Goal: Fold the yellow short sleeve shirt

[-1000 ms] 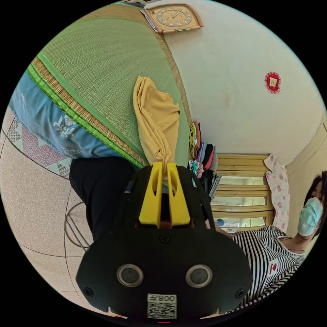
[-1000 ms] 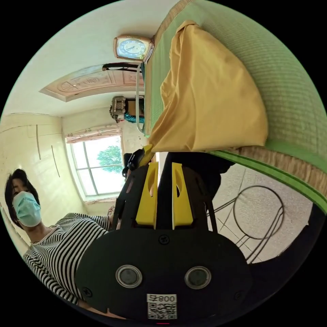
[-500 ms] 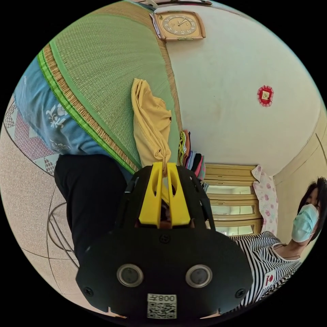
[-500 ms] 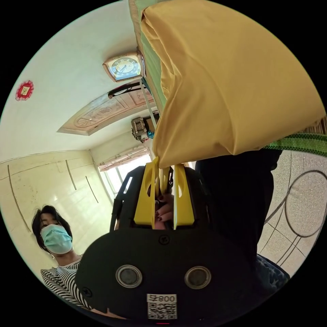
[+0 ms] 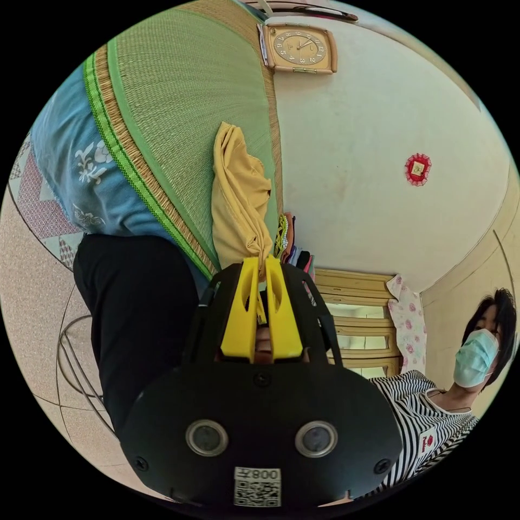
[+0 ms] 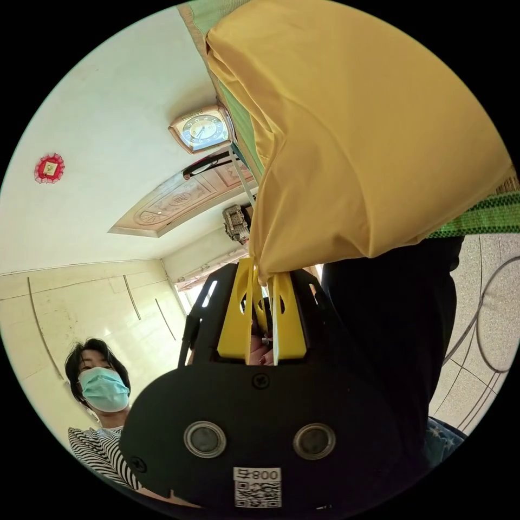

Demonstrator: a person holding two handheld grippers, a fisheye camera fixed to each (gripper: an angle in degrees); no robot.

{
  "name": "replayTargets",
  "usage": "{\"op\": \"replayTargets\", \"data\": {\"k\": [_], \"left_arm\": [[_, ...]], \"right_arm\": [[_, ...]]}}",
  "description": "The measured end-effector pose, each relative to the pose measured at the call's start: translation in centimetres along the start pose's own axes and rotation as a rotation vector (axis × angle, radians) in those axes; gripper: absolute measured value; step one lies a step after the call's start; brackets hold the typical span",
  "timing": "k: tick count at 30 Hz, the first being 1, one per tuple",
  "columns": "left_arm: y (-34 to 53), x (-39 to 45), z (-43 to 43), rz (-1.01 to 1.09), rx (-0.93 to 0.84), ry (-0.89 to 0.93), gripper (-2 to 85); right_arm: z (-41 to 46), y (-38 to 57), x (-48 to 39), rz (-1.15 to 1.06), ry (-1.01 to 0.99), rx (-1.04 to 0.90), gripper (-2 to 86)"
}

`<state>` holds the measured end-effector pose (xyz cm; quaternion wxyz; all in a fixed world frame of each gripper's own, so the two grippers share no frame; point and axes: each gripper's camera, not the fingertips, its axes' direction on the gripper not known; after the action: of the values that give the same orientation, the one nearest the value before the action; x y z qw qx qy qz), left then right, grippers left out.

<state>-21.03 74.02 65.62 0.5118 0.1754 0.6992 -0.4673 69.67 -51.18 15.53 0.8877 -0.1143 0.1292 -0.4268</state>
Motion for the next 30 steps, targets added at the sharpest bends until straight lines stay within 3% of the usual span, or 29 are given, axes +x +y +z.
{"op": "replayTargets", "data": {"k": [15,30], "left_arm": [[-3.7,1.1,4.5,0.075,0.021,-0.061,6.3],[-18.6,1.9,21.1,0.120,-0.185,-0.273,11.9]], "right_arm": [[-3.5,1.6,0.9,-0.012,0.030,-0.012,0.1],[-7.1,5.4,0.2,-0.015,-0.004,-0.035,0.0]]}}
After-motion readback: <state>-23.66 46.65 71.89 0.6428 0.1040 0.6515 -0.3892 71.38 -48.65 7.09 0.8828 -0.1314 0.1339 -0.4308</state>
